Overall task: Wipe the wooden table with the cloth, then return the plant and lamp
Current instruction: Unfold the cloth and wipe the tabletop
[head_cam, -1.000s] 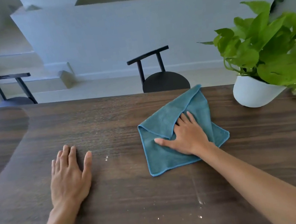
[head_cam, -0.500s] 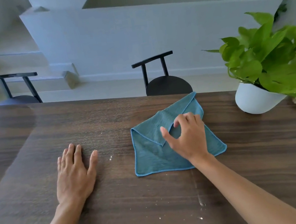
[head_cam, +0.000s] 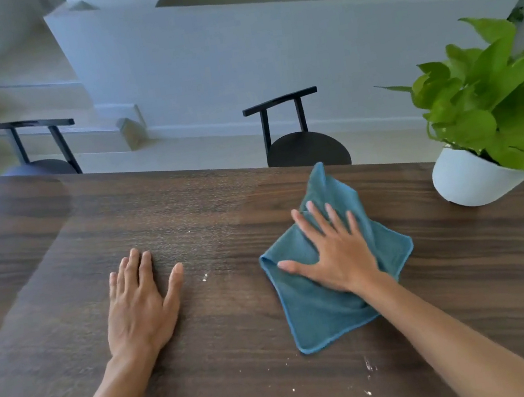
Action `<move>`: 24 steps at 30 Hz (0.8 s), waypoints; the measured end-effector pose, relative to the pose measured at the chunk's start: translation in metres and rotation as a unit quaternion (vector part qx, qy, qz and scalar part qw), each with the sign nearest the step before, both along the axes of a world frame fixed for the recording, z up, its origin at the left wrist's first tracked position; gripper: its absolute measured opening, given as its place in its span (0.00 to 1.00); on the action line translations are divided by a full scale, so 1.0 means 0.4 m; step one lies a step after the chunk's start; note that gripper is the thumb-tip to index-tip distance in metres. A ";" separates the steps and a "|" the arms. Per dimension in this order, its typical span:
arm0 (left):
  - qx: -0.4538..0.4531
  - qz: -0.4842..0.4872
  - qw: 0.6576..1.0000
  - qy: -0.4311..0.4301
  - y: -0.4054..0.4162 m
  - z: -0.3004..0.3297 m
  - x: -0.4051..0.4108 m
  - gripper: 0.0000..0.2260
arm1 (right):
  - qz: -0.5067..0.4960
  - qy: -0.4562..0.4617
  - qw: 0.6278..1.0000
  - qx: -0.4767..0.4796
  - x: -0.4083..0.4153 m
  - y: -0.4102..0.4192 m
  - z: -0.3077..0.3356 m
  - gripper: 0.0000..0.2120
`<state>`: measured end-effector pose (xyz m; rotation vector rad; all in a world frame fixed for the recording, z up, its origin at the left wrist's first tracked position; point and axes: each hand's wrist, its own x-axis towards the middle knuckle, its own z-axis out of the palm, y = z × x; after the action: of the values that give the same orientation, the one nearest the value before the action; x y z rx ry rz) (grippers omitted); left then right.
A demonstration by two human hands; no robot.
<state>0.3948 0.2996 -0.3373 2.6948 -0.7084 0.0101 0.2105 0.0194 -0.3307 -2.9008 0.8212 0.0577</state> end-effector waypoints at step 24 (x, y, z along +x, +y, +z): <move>0.007 -0.004 1.000 0.015 -0.004 -0.002 0.003 0.42 | -0.044 0.011 0.999 0.013 0.330 -0.096 0.008 0.59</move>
<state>0.3958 0.2979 -0.3380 2.6994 -0.7139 -0.0378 0.3427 -0.0189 -0.3277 -2.8394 0.9446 0.0920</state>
